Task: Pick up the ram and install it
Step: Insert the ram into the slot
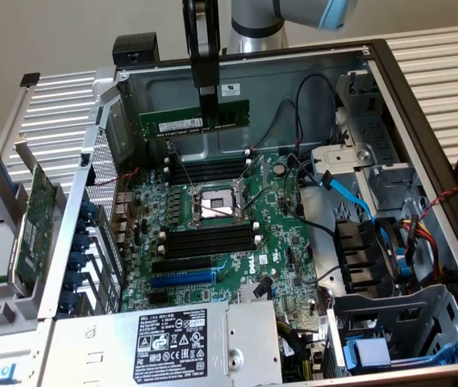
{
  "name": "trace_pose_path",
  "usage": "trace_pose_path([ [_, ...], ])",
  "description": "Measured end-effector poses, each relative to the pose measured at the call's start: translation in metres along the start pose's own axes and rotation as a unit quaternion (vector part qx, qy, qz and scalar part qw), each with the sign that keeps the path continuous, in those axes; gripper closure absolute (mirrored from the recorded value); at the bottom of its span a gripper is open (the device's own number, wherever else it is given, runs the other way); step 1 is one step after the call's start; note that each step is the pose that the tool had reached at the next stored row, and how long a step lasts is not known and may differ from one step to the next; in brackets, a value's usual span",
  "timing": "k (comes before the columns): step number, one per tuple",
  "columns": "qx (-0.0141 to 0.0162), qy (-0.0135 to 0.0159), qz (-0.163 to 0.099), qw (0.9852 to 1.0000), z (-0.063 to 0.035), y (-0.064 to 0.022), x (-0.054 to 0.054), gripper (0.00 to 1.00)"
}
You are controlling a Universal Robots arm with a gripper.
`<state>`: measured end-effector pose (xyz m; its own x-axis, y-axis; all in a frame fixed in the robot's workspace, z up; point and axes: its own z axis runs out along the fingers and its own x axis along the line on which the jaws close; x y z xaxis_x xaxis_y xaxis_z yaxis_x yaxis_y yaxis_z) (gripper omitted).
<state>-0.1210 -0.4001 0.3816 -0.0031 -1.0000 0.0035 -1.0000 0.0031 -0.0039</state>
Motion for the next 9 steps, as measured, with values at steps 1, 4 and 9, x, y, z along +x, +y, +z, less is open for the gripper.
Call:
trace_pose_path([
  [1,0.0000,0.0000,0.000,1.0000,0.0000,-0.0001,0.0000,0.88],
  [4,0.0001,-0.0001,0.000,1.0000,0.0001,0.0000,0.0000,0.88],
  [9,0.0002,-0.0003,0.000,1.0000,0.0017,0.0000,0.0000,0.88],
])
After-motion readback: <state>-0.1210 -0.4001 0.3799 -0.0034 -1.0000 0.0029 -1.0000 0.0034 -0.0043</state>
